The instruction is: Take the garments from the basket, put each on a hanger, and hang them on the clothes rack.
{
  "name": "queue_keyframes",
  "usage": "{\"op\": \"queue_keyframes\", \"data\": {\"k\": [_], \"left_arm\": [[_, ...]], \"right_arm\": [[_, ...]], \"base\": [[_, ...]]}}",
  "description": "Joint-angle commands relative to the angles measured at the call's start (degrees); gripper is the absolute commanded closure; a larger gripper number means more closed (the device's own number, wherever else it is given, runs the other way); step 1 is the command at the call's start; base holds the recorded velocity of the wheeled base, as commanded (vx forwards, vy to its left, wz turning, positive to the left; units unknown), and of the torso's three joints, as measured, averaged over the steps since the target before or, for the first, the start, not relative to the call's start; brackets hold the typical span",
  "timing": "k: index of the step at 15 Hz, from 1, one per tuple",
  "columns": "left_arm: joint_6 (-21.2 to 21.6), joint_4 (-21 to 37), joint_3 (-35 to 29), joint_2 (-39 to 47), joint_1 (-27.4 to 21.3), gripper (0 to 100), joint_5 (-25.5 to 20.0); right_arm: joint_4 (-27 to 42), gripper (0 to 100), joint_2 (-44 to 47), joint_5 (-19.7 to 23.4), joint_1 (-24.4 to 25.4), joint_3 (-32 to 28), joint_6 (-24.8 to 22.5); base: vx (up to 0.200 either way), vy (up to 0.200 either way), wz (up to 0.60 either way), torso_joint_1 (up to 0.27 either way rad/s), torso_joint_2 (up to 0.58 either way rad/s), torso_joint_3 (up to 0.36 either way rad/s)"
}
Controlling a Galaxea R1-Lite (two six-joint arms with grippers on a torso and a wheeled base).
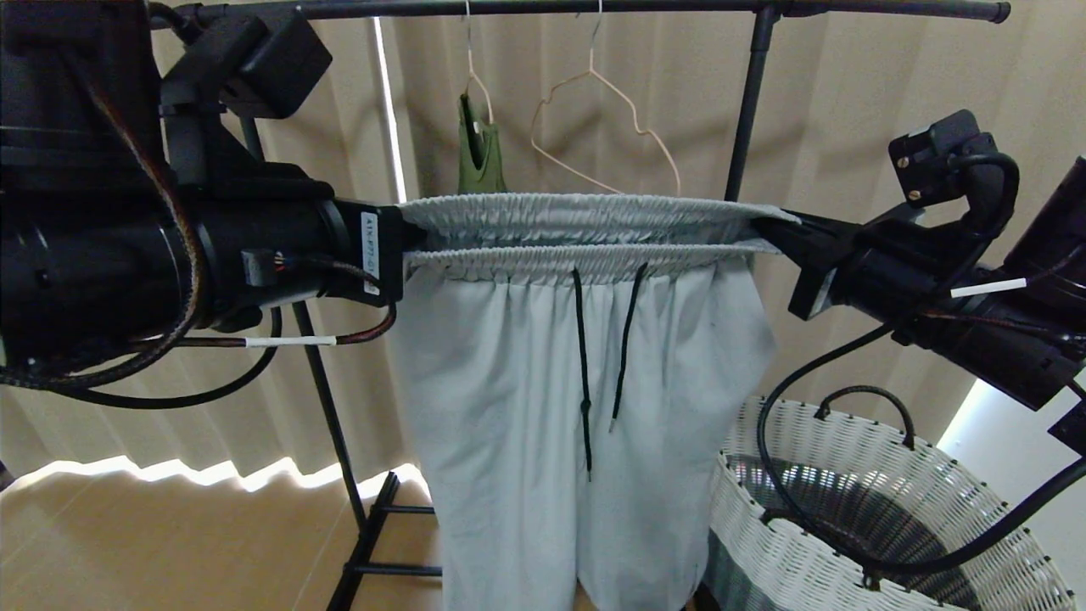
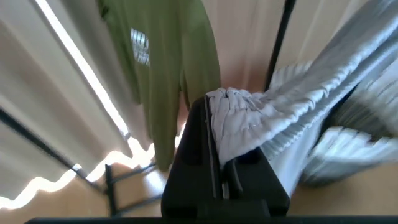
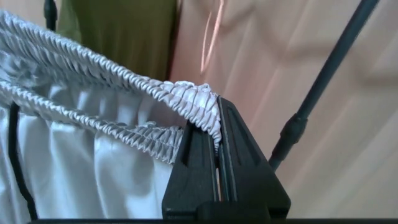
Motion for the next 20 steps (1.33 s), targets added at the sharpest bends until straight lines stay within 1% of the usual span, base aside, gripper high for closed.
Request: {"op": "queue_keyframes", "data": {"k": [1,3,4,5,7,8,9,10,13,15,17,18,19,20], "left_arm": [[0.0,-0.1,0.5,-0.5,-0.1,100,0.1],[0.0,-0.2,0.5,0.1,0.0,100,0.1],[0.0,-1.2,0.5,1.5,0.0,100,0.2],[0.2,-3.9,0.4,3.4,0.1,100,0.4],[0.3,-7.0,-0.1,6.4,0.2,100,0.8],[0.3,-8.9,-0.5,8.1,0.2,100,1.7],[0.3,-9.9,-0.8,9.2,0.2,100,1.9],[0.2,-11.3,-1.5,10.7,0.2,100,1.9],[0.0,-11.7,-2.9,11.4,0.2,100,1.9],[0.0,-11.5,-2.5,10.7,0.2,100,1.9],[0.2,-9.6,-1.7,6.9,0.1,100,1.4],[0.2,-7.0,-1.7,4.5,0.1,100,1.0],[0.2,-2.4,-1.8,0.6,0.1,100,-1.5],[0.2,1.2,-2.2,-2.4,0.2,100,-4.6]], "right_arm": [[0.7,100,-1.5,-0.1,-1.0,0.9,-0.1],[4.9,100,-5.1,0.0,-2.0,1.2,-0.1],[9.1,100,-7.8,0.2,-2.0,1.1,0.0],[14.8,100,-12.1,0.6,-2.0,1.1,0.4],[20.9,100,-16.0,1.0,-1.7,1.7,1.5],[23.0,100,-18.2,3.1,-0.6,2.8,3.7],[23.8,100,-19.7,4.7,0.9,3.6,5.3],[25.3,100,-21.6,7.4,4.2,4.9,7.9],[25.6,100,-22.2,7.7,7.3,6.1,8.0],[25.5,100,-21.9,7.3,7.3,6.2,7.6],[24.8,100,-20.9,7.1,6.5,5.8,4.8],[24.4,100,-20.1,7.0,4.9,5.3,3.5],[22.9,100,-18.3,7.1,2.7,4.5,2.3],[21.2,100,-16.4,7.1,2.3,3.2,2.2]], "base": [[0.0,0.0,0.0,0.0,0.0,0.0],[0.0,0.0,0.0,0.0,0.0,0.0],[0.0,0.0,0.0,0.0,0.0,0.0],[0.0,0.0,0.0,0.0,0.0,0.0],[0.0,0.0,0.0,0.0,0.0,0.0],[0.0,0.0,0.0,0.0,0.0,0.0],[0.0,0.0,0.0,0.0,0.0,0.0],[0.0,0.0,0.0,0.0,0.0,0.0],[0.0,0.0,0.0,0.0,0.0,0.0],[0.0,0.0,0.0,0.0,0.0,0.0],[0.0,0.0,0.0,0.0,0.0,0.0],[0.0,0.0,0.0,0.0,0.0,0.0],[0.0,0.0,0.0,0.0,0.0,0.0],[0.0,0.0,0.0,0.0,0.0,0.0]]}}
